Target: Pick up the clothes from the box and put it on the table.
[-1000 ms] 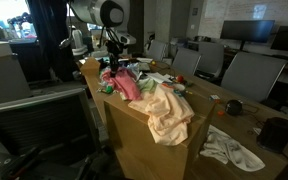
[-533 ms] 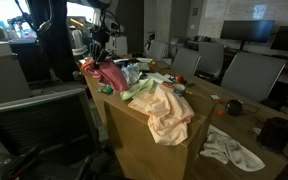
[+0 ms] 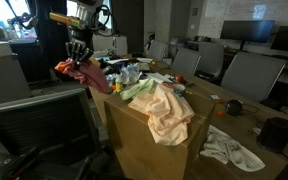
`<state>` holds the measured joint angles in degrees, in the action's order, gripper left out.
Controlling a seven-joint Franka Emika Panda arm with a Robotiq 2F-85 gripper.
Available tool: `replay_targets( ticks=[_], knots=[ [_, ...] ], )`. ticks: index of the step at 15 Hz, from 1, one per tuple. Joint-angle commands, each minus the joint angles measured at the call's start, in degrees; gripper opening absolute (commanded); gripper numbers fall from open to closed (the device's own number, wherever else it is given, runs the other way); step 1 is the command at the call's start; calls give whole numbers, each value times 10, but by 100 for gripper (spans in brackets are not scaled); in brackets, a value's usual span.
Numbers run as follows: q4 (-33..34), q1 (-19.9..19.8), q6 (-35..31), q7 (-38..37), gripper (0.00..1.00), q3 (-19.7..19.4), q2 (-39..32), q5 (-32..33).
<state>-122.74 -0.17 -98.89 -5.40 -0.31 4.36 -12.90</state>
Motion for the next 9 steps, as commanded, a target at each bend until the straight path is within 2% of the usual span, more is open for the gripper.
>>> replay_targets(
  ticks=[1, 9],
  knots=[
    [4, 19, 47, 72, 4, 16, 8, 2],
    [-2, 54, 139, 237, 4, 46, 17, 39]
  ],
)
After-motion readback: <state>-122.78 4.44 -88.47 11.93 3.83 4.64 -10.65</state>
